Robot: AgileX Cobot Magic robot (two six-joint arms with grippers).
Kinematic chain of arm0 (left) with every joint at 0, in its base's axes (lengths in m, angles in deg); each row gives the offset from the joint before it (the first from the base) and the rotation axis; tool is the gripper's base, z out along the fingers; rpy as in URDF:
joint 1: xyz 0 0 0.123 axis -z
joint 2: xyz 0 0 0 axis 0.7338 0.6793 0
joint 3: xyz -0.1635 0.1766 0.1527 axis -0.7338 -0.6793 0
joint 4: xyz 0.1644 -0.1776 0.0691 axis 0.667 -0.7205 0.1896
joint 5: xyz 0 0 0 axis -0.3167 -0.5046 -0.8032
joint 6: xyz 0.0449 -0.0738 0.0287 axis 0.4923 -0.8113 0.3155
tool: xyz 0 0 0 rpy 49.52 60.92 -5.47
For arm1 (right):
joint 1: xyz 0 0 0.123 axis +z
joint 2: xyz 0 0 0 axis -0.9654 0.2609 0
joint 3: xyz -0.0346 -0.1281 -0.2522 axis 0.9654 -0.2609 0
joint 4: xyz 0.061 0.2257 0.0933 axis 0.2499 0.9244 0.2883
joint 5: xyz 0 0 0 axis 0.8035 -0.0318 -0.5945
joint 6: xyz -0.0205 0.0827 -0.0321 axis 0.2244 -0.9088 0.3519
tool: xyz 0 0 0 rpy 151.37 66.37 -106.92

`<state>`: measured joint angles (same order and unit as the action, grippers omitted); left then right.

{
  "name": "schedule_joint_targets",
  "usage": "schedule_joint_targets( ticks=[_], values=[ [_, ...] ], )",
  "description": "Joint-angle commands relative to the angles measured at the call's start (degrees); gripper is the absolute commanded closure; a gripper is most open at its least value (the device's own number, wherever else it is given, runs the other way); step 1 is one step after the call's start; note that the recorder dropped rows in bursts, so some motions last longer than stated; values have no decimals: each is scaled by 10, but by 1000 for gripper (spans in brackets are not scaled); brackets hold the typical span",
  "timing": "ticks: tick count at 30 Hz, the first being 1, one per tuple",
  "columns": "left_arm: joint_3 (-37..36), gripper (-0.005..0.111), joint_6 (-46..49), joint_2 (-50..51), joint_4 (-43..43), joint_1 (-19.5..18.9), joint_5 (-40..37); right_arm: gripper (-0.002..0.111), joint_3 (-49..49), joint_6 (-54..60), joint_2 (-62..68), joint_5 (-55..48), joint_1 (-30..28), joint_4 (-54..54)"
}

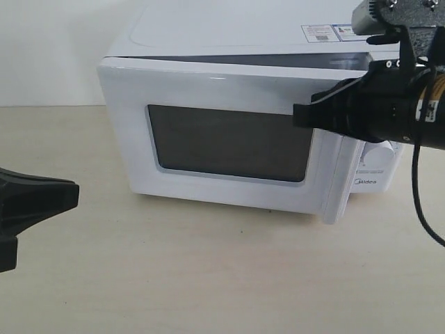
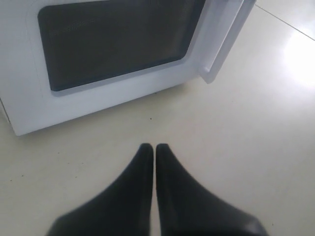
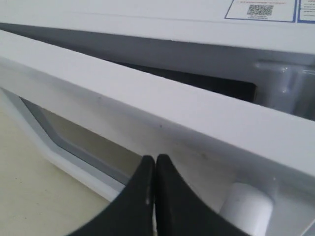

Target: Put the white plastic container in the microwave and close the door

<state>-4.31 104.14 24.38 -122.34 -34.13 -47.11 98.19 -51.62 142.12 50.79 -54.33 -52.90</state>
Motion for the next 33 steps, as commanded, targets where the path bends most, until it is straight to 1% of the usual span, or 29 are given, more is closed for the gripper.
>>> schedule_joint_targets(
  ticks=[1, 3, 10, 21, 28, 33],
  values=[
    [-3, 102, -5, -1, -7, 2, 9, 109, 4, 16, 1, 6, -7, 0],
    [-3, 102, -5, -1, -7, 2, 8, 109, 6, 17, 1, 10, -7, 0],
    [-3, 102, -5, -1, -7, 2, 8, 109, 47, 21, 39, -28, -7, 0],
    [-3, 102, -5, -1, -7, 2, 8, 109, 92, 27, 85, -28, -7, 0],
    [-3, 102, -5, -1, -7, 2, 8, 109, 101, 27, 87, -32, -57, 0],
    [-3, 102, -2, -1, -7, 2, 11, 109, 101, 38, 87, -55, -64, 0]
  ],
)
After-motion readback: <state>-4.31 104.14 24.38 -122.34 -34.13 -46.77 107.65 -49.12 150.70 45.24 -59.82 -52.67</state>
